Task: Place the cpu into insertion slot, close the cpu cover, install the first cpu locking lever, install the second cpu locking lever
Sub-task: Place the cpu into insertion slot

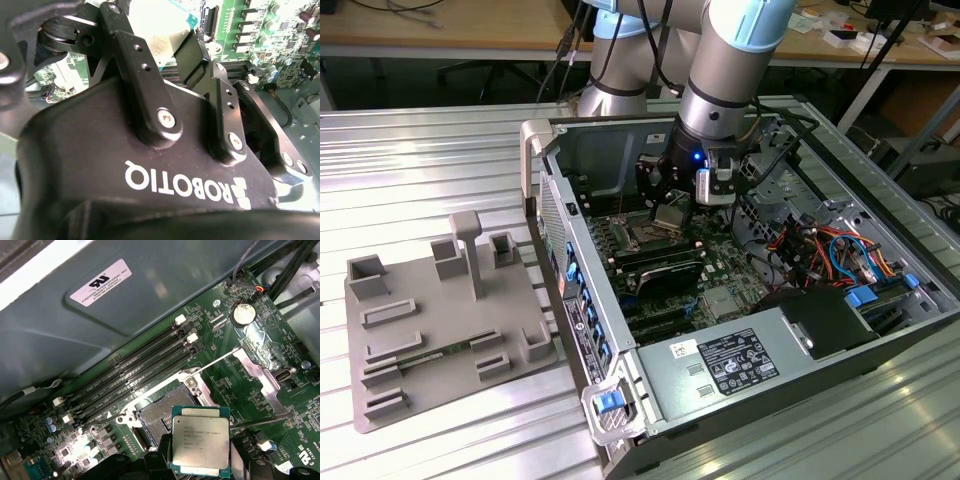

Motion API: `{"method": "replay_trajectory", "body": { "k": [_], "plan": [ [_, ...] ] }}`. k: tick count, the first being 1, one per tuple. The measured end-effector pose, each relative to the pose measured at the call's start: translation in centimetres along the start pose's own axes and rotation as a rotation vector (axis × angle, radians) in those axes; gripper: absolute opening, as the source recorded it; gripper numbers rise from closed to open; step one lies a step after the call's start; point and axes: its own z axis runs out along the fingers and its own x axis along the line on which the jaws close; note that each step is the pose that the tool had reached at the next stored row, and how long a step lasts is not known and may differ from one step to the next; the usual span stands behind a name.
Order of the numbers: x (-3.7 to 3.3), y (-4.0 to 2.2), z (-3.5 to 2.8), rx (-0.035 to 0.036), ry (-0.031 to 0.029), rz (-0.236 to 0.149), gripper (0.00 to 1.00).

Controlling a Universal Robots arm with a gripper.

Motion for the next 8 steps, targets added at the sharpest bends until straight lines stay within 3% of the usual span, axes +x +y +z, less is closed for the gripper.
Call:
{"method": "replay_trajectory", "body": {
  "k": [8],
  "plan": [
    [0.0, 0.0, 0.04, -0.0002, 0.0, 0.02, 0.55]
  ]
}}
